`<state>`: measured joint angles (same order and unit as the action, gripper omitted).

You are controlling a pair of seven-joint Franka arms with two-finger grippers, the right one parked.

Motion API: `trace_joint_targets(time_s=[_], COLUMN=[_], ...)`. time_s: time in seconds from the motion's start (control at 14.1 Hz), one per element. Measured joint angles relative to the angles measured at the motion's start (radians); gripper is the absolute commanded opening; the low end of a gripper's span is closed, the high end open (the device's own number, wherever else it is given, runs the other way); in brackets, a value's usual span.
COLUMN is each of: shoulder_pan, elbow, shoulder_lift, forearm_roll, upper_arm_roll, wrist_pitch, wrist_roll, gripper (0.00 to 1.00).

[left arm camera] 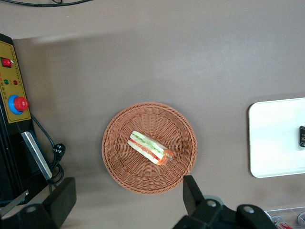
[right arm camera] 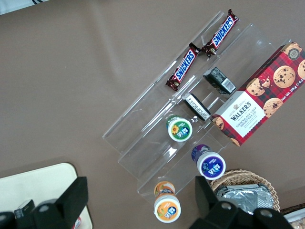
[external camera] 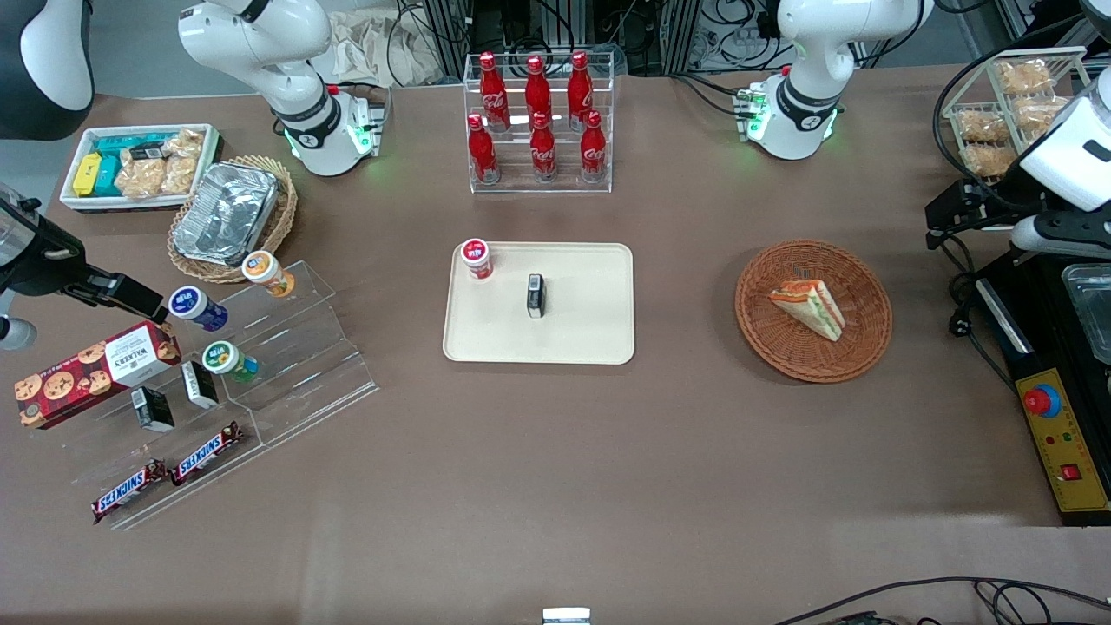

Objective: Place sandwich from basket to tray
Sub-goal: 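Move the left gripper over the wicker basket and lower toward the sandwich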

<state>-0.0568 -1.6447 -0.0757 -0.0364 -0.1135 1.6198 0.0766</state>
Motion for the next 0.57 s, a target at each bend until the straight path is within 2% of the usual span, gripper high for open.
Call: trace_joint_targets(time_s=[0.35,0.57], shoulder_pan=[0.001,0.001], elbow=[-0.005,-0.064], shoulder_lift=[-0.005,-0.048], forearm_roll=[0.0,0.0], upper_arm_roll=[0.0,0.0], wrist_pitch=[-0.002,-0.006], wrist_roll=[0.0,0.0], gripper=[1.0,1.0])
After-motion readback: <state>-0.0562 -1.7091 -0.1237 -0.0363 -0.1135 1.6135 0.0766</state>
